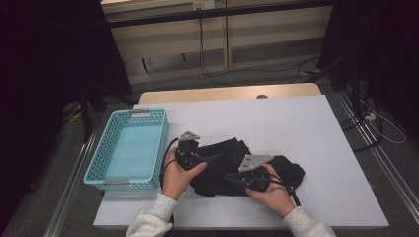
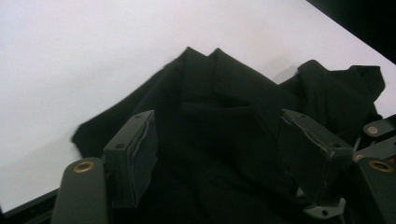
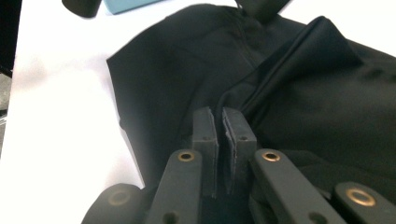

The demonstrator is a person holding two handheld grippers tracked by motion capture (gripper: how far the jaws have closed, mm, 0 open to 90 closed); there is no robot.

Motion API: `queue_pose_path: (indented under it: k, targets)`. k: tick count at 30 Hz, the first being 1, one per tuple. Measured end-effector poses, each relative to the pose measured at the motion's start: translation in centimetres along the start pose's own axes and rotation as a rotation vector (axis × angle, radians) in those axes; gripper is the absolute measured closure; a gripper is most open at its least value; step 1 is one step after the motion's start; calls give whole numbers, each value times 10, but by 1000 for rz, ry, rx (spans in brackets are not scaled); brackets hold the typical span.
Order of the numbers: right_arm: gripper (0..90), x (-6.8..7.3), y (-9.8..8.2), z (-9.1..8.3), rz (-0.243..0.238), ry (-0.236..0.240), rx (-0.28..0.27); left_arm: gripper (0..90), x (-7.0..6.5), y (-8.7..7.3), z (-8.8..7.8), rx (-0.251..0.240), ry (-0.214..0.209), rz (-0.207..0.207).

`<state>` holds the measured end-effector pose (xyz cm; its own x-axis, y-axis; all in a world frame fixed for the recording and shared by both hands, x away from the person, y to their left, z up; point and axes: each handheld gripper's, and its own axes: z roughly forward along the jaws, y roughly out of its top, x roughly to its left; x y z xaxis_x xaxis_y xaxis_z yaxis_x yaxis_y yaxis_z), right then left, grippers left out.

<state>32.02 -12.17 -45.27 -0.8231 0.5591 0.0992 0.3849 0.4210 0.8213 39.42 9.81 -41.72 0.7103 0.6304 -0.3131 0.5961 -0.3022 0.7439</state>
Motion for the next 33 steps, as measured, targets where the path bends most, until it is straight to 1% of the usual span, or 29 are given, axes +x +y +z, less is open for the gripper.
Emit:
queue_pose_path:
  k: [1,3,5,8,9,10,12,13,14,15,16,18,19,21,22,23,24,25,27,28,30,32,33]
  targets:
    - [849,1,1,1,-7,-1,3,290,-1,0,1,3,-4,1]
    - [844,3,1,4,-4,2,7,289,-1,-2,4,17,-8,-9]
    - [844,5,1,6,-18,-4,1,291,-2,-4,8,34,-21,-22]
    - [844,8,3,7,-33,-8,-10,324,-3,-8,13,62,-33,-37]
    - [844,9,3,7,-49,-10,-5,386,-3,-9,14,74,-29,-38]
    - [844,10,4,8,-51,-9,-10,497,-3,-9,14,87,-35,-39]
    - [837,12,5,8,-70,-12,-11,612,-4,-11,15,106,-48,-62]
    - [834,13,5,8,-69,-13,-15,695,-3,-11,15,119,-56,-66]
    - [832,14,6,8,-70,-13,-21,758,-3,-11,14,129,-63,-71]
    - [830,14,7,7,-68,-17,-25,801,-3,-11,15,133,-64,-77]
    - [828,13,7,7,-71,-18,-25,838,-3,-11,14,135,-68,-78]
    - [804,12,8,5,-70,-18,-28,850,-3,-10,11,139,-68,-80]
    - [774,11,9,3,-67,-26,-35,854,-2,-9,8,135,-68,-79]
    - [672,7,12,-4,-65,-43,-49,856,1,-5,0,121,-60,-82]
    - [615,4,15,-9,-55,-62,-60,856,4,-4,-6,112,-65,-90]
    - [587,-1,16,-14,-41,-75,-80,856,7,-2,-11,107,-64,-94]
    - [571,-7,17,-21,-16,-84,-108,856,10,-1,-16,103,-59,-97]
    - [544,-13,17,-27,11,-100,-125,856,13,-1,-21,96,-52,-103]
    - [509,-26,15,-38,49,-146,-147,856,17,0,-28,85,-47,-113]
    - [492,-33,14,-43,78,-156,-161,856,19,0,-32,83,-52,-117]
    - [459,-45,10,-50,116,-211,-164,856,21,0,-37,73,-43,-116]
    - [448,-57,7,-52,145,-253,-158,856,21,0,-43,63,-38,-116]
    - [432,-63,5,-52,161,-270,-151,856,22,0,-45,66,-34,-114]
